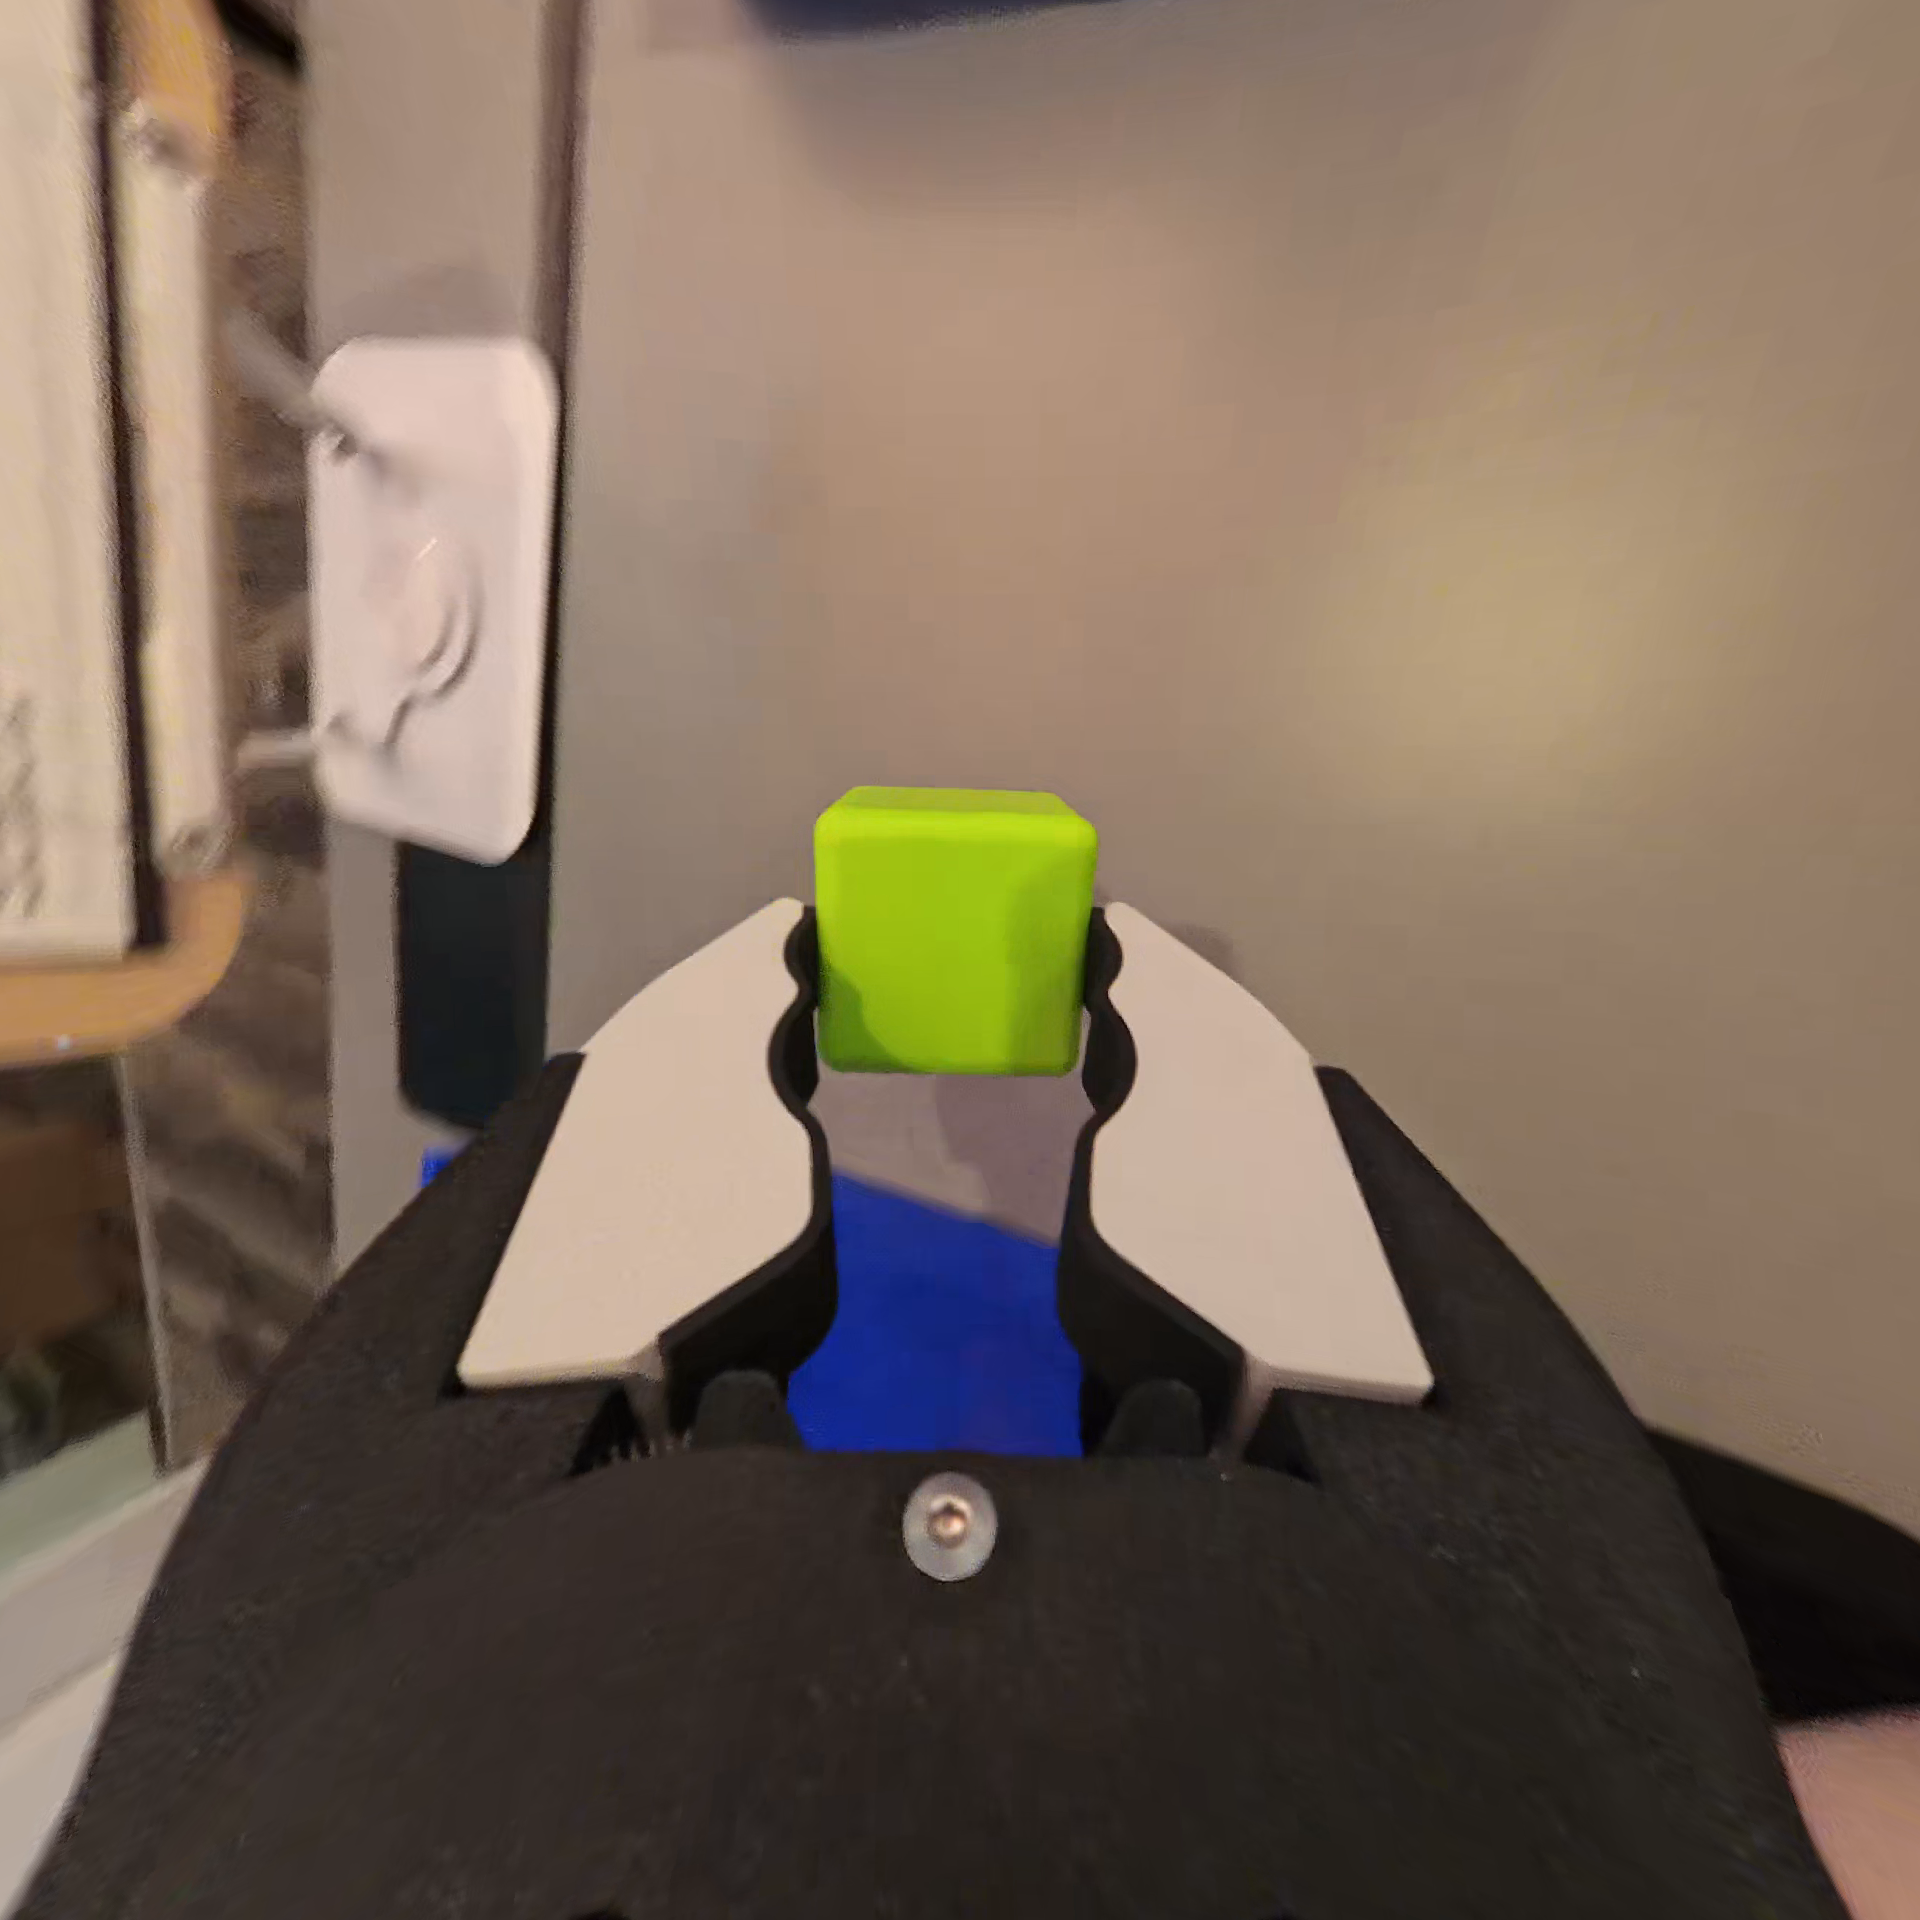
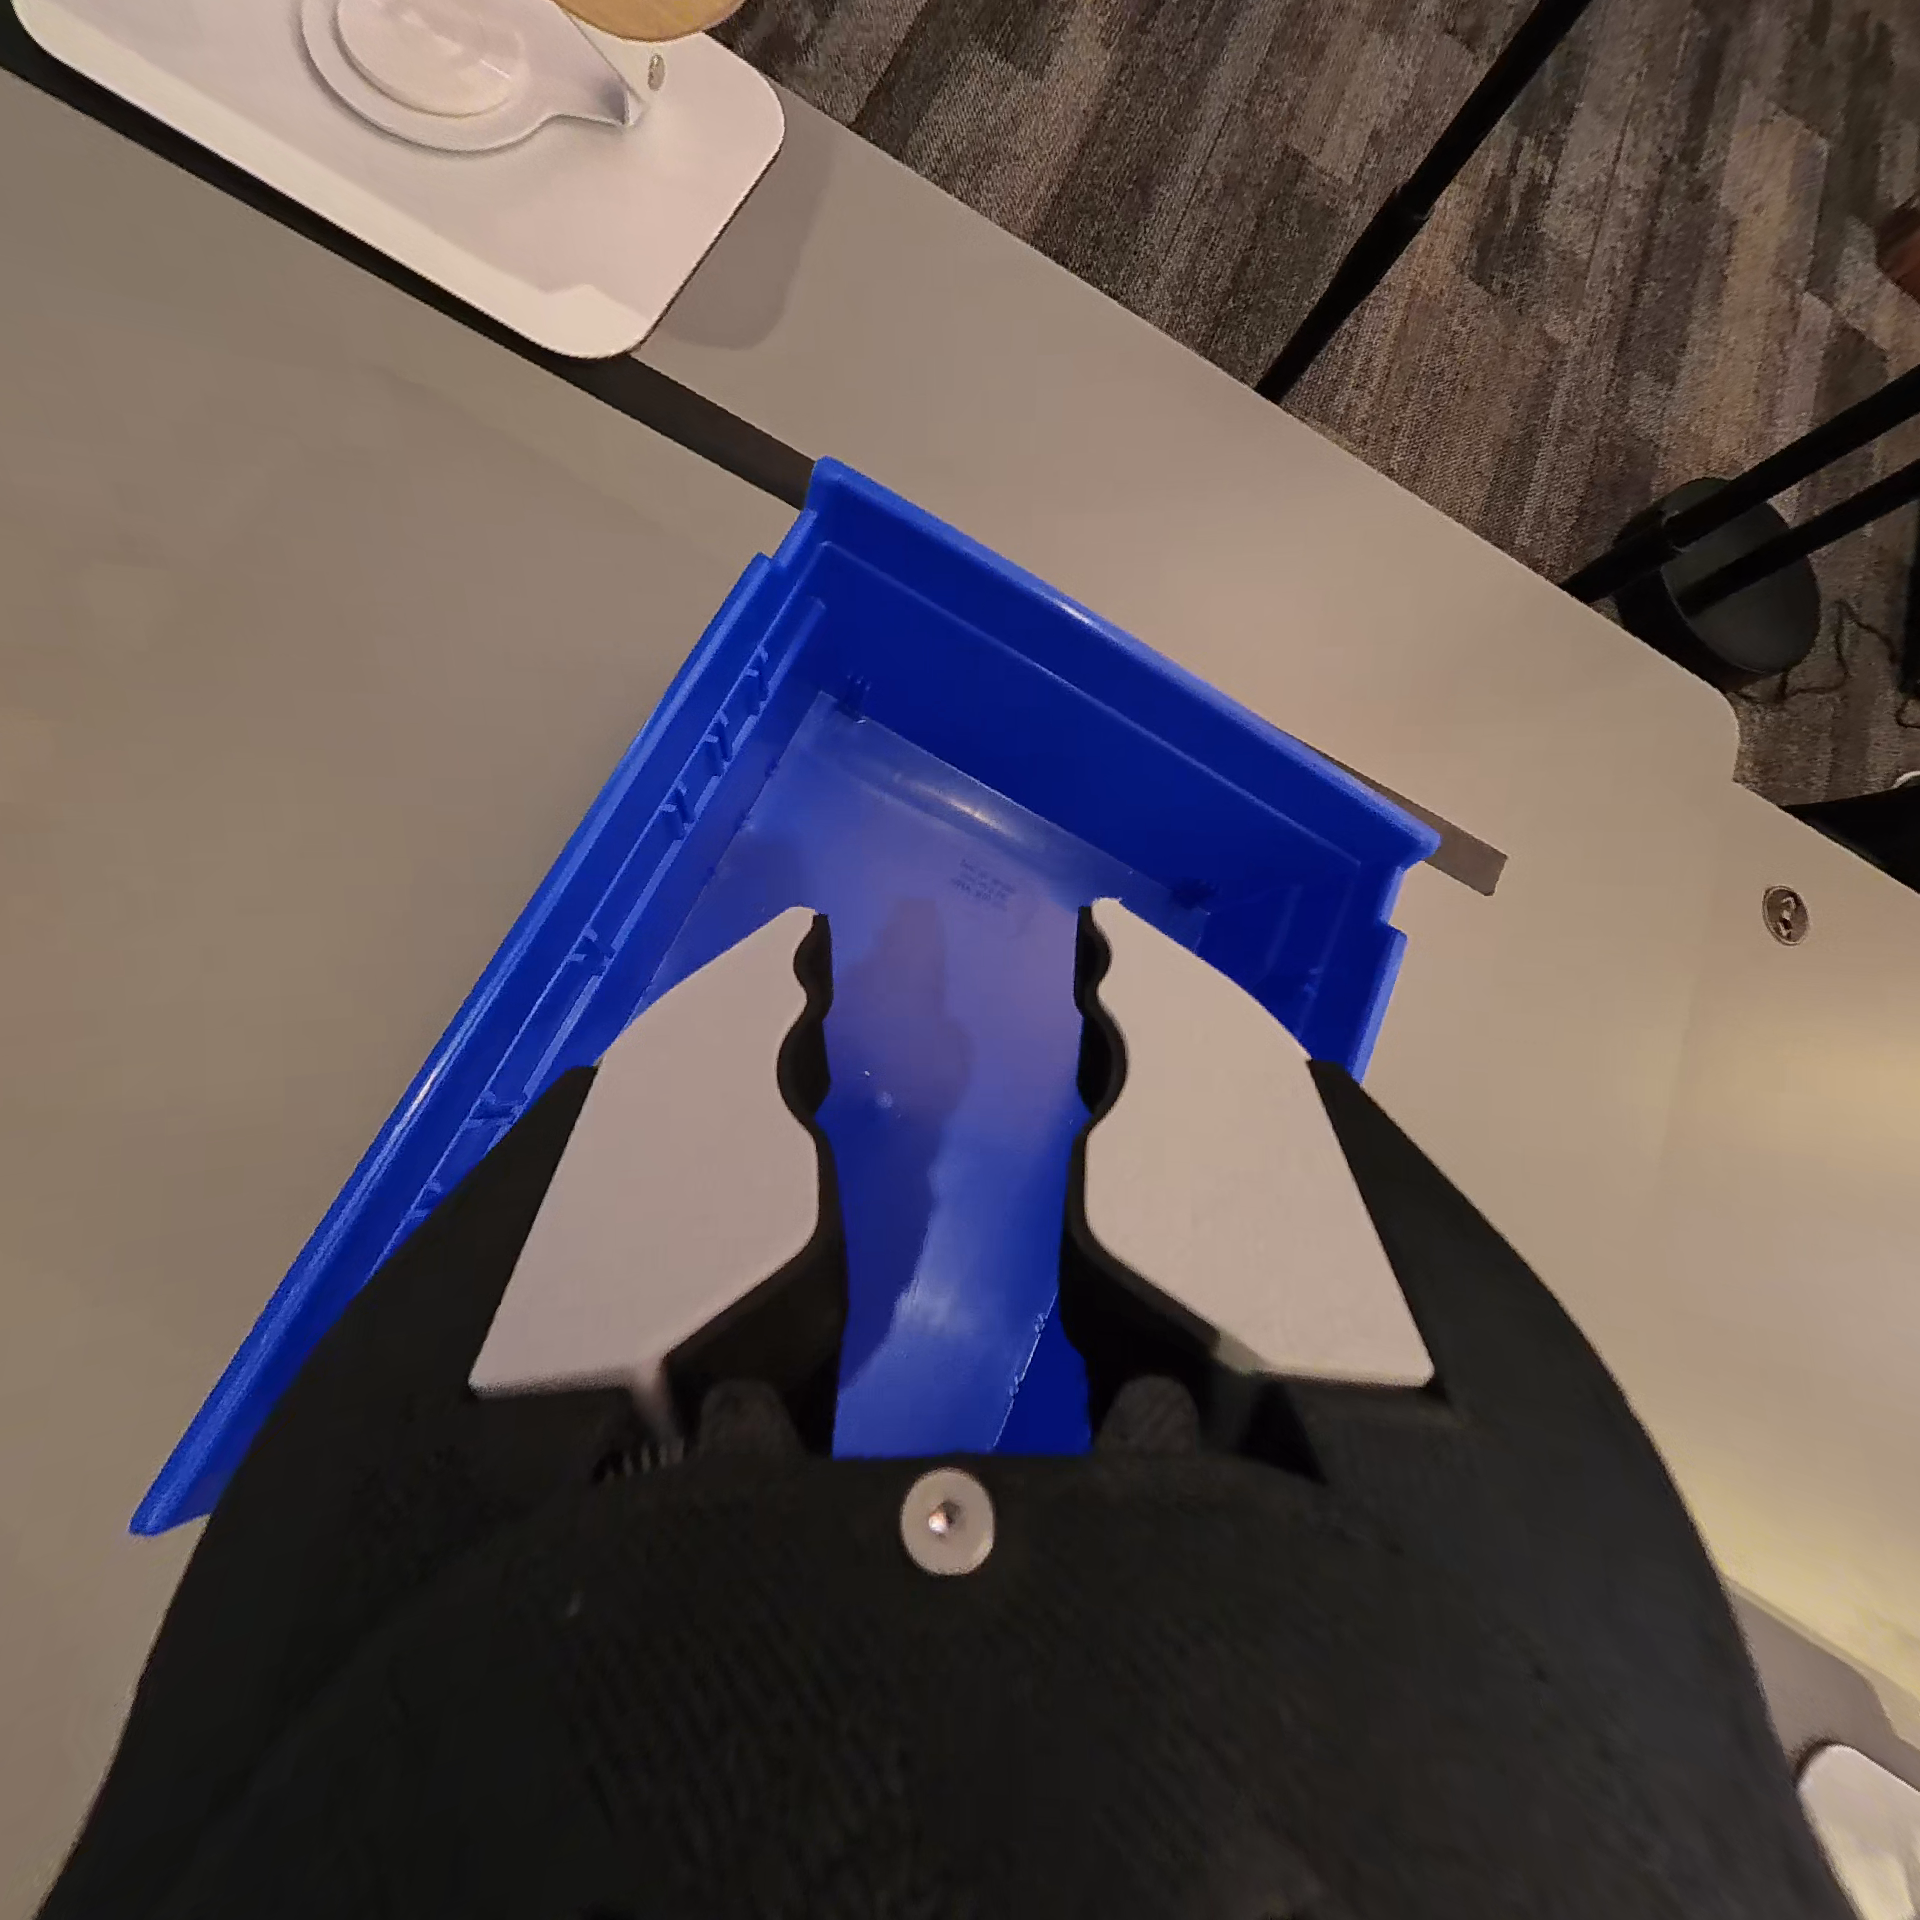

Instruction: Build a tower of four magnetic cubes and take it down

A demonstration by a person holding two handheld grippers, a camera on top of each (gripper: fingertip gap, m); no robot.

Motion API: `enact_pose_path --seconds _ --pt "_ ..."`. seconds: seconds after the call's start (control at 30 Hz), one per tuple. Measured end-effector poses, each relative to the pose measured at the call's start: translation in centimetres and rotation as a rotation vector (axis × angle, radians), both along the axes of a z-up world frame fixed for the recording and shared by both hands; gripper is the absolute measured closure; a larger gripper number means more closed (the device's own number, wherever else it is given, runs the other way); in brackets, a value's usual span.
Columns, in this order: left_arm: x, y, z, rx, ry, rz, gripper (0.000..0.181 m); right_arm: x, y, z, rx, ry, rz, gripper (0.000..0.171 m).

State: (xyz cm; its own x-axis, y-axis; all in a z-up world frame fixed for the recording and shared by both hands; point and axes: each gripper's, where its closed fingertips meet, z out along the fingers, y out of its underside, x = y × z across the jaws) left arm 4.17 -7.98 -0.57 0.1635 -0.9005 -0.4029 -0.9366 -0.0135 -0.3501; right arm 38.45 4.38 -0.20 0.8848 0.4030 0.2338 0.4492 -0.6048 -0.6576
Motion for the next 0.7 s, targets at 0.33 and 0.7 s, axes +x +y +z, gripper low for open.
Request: enact_pose_path --seconds 0.33,0.7 --pt "7.8 5.5 -11.8 -0.254 0.086 -0.064 0.133 0.7 -0.5 0.0 -0.01 0.082 0.015 0.125" --pt "7.9 5.8 -13.4 -0.314 0.071 -0.108 0.133 0.6 -0.3 -0.8 -0.052 0.112 0.043 0.124"
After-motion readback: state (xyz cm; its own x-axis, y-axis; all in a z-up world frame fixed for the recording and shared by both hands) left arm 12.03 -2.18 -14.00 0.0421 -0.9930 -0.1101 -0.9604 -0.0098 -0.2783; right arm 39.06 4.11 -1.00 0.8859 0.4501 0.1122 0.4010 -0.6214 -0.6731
